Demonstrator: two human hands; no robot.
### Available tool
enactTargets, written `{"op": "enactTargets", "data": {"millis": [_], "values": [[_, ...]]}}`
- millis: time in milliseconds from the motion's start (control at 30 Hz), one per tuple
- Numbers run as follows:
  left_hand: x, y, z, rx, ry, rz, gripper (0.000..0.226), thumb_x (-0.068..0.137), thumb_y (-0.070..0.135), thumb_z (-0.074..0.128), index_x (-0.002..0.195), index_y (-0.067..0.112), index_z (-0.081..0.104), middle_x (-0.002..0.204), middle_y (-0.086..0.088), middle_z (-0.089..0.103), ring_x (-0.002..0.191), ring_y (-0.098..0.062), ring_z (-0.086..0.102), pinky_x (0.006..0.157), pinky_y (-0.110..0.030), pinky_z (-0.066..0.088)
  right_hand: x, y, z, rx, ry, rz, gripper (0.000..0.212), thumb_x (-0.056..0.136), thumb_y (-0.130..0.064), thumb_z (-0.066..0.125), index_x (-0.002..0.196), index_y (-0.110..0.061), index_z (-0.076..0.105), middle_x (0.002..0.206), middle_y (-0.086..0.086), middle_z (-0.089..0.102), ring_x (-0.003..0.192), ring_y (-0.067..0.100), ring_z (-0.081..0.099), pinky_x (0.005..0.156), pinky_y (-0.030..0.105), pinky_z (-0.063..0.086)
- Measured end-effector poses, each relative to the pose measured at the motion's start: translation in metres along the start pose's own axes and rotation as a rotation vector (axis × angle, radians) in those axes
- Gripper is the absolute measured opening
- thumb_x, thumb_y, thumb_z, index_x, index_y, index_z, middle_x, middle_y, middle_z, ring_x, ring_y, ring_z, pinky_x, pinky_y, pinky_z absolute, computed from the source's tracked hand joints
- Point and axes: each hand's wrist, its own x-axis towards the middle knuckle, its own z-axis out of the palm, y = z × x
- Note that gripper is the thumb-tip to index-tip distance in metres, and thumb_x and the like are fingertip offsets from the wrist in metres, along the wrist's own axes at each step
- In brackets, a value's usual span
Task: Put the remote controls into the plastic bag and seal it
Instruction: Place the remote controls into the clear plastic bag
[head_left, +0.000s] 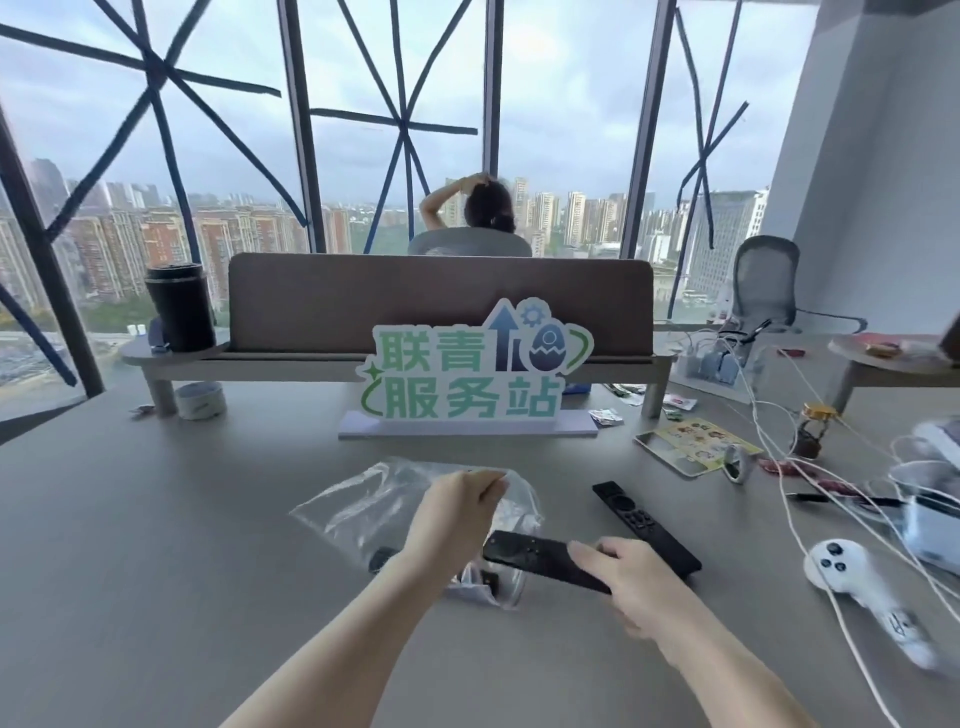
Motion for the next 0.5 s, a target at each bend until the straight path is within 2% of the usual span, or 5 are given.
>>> {"op": "enactTargets", "data": {"millis": [67, 167, 333, 400, 500], "values": [[0.004, 0.012, 0.005, -0.04, -0.02, 0.024, 0.033, 0.095, 0.03, 0.046, 0.092, 0.008, 0.07, 0.084, -0.011, 0.075, 0.08, -0.029, 0.066, 0.073, -0.038, 0.054, 0.005, -0.007, 0.014, 0.079, -0.036, -0.009, 0.034, 0.094, -0.039, 0.058, 0.076, -0.011, 0.056, 0.044, -0.004, 0.041, 0.034, 0.013, 0.026, 0.038, 0.022, 0.02], [0.002, 0.013, 0.011, -0.064, -0.019, 0.037, 0.03, 0.094, 0.029, 0.048, 0.104, 0.015, 0.073, 0.098, -0.003, 0.077, 0.089, -0.021, 0.068, 0.079, -0.032, 0.053, 0.008, -0.008, 0.028, 0.268, -0.076, -0.04, 0.02, 0.098, -0.032, 0.053, 0.094, -0.017, 0.065, 0.063, 0.006, 0.068, 0.037, 0.014, 0.034, 0.039, 0.023, 0.024], [-0.009, -0.008, 0.012, -0.017, -0.046, -0.036, 0.034, 0.093, 0.033, 0.044, 0.076, 0.009, 0.062, 0.075, -0.009, 0.071, 0.074, -0.029, 0.065, 0.072, -0.041, 0.053, 0.014, 0.021, -0.011, -0.049, 0.36, -0.079, 0.021, 0.091, -0.022, 0.057, 0.074, -0.021, 0.07, 0.069, -0.001, 0.073, 0.063, 0.017, 0.058, 0.06, 0.031, 0.041], [-0.013, -0.009, 0.014, -0.006, -0.051, -0.049, 0.034, 0.094, 0.029, 0.047, 0.075, 0.005, 0.061, 0.069, -0.014, 0.068, 0.069, -0.032, 0.061, 0.067, -0.04, 0.048, 0.028, 0.035, -0.034, -0.196, 0.453, -0.037, 0.016, 0.092, -0.025, 0.054, 0.088, -0.022, 0.069, 0.094, 0.004, 0.072, 0.079, 0.025, 0.06, 0.07, 0.034, 0.045], [-0.018, -0.007, 0.016, 0.021, -0.066, -0.049, 0.033, 0.093, 0.028, 0.048, 0.075, 0.003, 0.06, 0.065, -0.014, 0.064, 0.065, -0.033, 0.058, 0.065, -0.042, 0.047, 0.055, 0.053, -0.053, -0.453, 0.44, 0.07, 0.039, 0.095, -0.039, 0.048, 0.124, -0.014, 0.058, 0.129, 0.013, 0.057, 0.11, 0.034, 0.058, 0.087, 0.039, 0.045]]}}
